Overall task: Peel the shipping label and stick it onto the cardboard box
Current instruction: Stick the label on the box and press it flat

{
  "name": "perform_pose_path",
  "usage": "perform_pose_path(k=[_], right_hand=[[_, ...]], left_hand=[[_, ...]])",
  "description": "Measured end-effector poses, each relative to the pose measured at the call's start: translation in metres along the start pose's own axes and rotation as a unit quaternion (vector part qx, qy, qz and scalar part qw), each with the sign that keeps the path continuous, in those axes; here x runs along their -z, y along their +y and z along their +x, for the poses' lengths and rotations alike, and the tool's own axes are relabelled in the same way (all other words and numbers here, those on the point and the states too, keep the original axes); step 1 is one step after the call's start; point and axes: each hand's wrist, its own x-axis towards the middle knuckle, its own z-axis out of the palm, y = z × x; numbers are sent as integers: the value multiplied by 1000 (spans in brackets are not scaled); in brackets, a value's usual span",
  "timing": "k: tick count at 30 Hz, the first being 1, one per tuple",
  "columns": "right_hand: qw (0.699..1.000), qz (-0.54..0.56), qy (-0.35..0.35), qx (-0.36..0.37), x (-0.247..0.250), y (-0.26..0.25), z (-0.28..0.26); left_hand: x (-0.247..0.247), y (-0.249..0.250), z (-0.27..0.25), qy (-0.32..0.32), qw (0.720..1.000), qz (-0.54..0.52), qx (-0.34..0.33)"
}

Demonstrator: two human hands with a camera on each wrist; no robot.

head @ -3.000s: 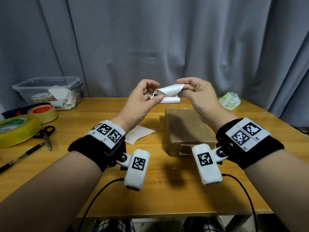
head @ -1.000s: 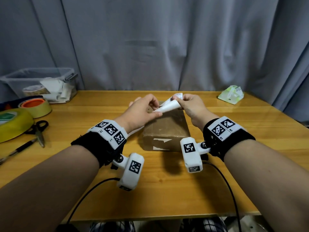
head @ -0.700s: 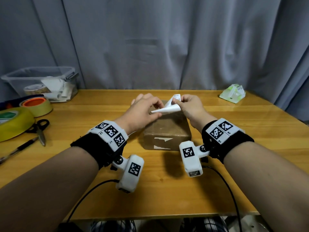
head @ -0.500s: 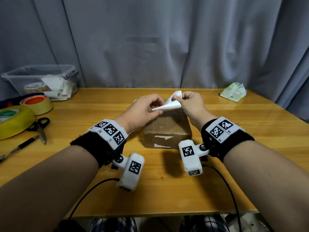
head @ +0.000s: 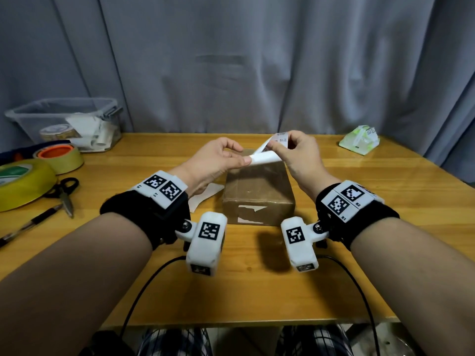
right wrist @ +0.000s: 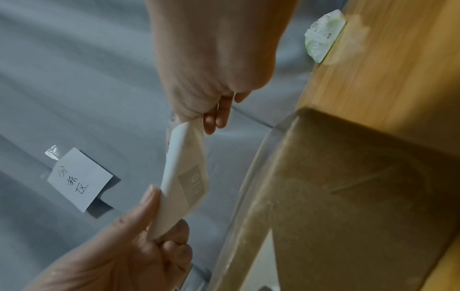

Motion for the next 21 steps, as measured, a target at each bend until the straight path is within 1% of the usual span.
perform_pose_path(k=[2, 5, 7, 9, 11, 13, 16, 19, 21], right_hand=[[1000, 13, 0, -10, 0, 0, -1], [999, 35, -2, -28, 0, 1, -1], [998, 45, -5, -35, 1, 2, -1], [995, 90, -3, -46, 1, 3, -1], [988, 144, 10, -58, 2, 4, 0], [982, 177, 2, -69, 3, 5, 3], [973, 205, -37, -102, 6, 6, 9], [970, 197, -70, -128, 6, 6, 14], [977, 150, -78, -129, 4, 5, 16]], left_hand=[[-1, 3, -2, -7, 1000, 12, -8], [-4, 4, -7, -6, 998, 38, -40], [-4, 4, -10, -12, 996, 63, -68], [-3, 3, -12, -22, 986, 120, -110], [-5, 2, -14, -31, 961, 218, -168], [-8, 1, -14, -31, 924, 318, -211], [-9, 2, -11, -16, 867, 443, -226], [-8, 2, -9, 2, 837, 491, -240], [-8, -1, -8, -3, 816, 517, -258]])
